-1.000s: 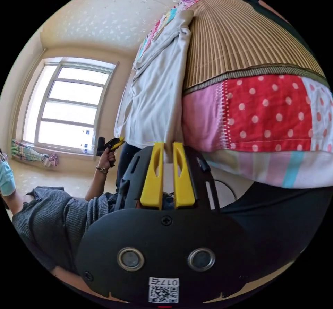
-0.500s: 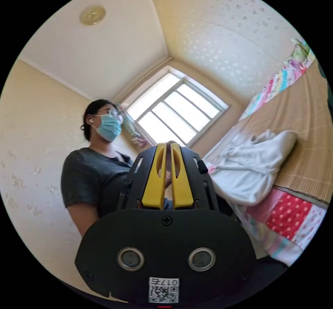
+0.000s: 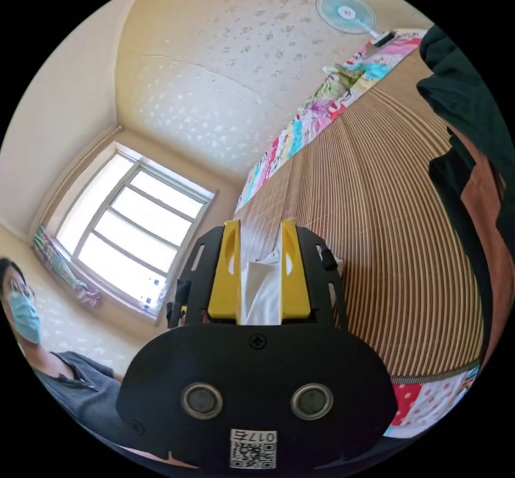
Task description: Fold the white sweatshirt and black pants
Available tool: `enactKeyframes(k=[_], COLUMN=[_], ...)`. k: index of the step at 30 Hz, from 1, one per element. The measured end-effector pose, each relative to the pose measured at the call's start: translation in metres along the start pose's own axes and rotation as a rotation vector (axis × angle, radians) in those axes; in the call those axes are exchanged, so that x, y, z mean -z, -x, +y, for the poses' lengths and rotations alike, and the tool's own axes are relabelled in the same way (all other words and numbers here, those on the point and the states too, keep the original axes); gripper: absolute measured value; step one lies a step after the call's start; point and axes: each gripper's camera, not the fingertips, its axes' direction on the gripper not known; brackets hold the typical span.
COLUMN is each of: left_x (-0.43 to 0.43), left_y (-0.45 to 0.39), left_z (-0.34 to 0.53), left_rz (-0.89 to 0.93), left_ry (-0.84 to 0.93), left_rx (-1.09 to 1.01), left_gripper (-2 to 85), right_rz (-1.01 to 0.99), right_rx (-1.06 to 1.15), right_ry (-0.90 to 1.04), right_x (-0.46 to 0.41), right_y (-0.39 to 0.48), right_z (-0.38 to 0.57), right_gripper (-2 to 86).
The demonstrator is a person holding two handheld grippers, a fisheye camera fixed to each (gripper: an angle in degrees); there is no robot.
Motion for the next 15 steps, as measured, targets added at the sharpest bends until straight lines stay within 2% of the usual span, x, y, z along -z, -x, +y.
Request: enactKeyframes(k=[3, 5, 8, 11, 12, 15], left_x=[-0.009, -0.012, -0.004, -0.016, -0.019, -0.029], left_y=[0.015, 0.027, 0.040, 0.054, 0.054, 0.021], left_z=[0.044, 0.076, 0.104, 0.116, 0.116, 0.111], left_rz=[-0.152, -0.205, -0.101, 0.019, 0.041, 0.247], left_ry=[0.170, 0.257, 0.207, 0.253, 0.262, 0.227], left_rx=[0.045, 0.091, 0.214, 0.343, 0.351, 0.262], left_gripper=[15.8, 19.2, 19.4, 13.3, 11.9, 8.2], right_rz=[0.049, -0.006, -0.078, -0.150, -0.159, -0.113], right_rx=[-0.014, -0.016, -0.005, 0.047, 0.065, 0.121], right_ry=[0.071, 0.152, 0.302, 0.425, 0.458, 0.716], right_x=[-0.011, -0.034, -0.080, -0.130, -0.142, -0.210], right_y=[-0.004, -0.006, 0.009, 0.040, 0.048, 0.092], right_z=[0.037, 0.065, 0.087, 0.093, 0.092, 0.089], right_gripper=[10.4, 9.8, 8.9, 8.8, 8.8, 9.2])
